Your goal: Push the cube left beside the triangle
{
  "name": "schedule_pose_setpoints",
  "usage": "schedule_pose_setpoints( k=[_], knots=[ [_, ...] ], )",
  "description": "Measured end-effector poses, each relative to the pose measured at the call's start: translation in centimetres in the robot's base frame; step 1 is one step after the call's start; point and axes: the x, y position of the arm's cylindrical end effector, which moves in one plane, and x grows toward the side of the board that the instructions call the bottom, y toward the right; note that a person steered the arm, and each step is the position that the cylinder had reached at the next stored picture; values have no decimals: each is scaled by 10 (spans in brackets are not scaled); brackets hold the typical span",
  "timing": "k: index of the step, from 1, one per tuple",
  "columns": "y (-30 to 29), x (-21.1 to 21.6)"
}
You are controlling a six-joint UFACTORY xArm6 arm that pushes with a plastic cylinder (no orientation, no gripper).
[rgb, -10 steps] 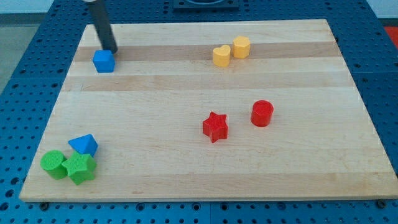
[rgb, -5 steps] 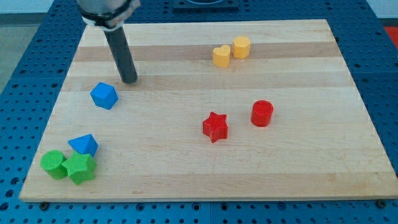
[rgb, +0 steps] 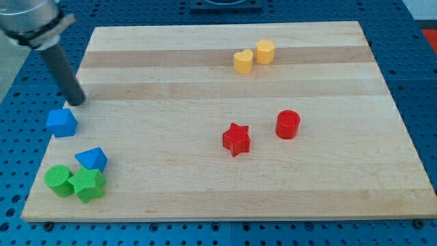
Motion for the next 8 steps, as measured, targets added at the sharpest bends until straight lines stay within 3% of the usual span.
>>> schedule_pose_setpoints(
  k=[1,3,7,8],
  knots=[
    [-9,12],
    [0,79],
    [12,94],
    [12,71]
  ],
)
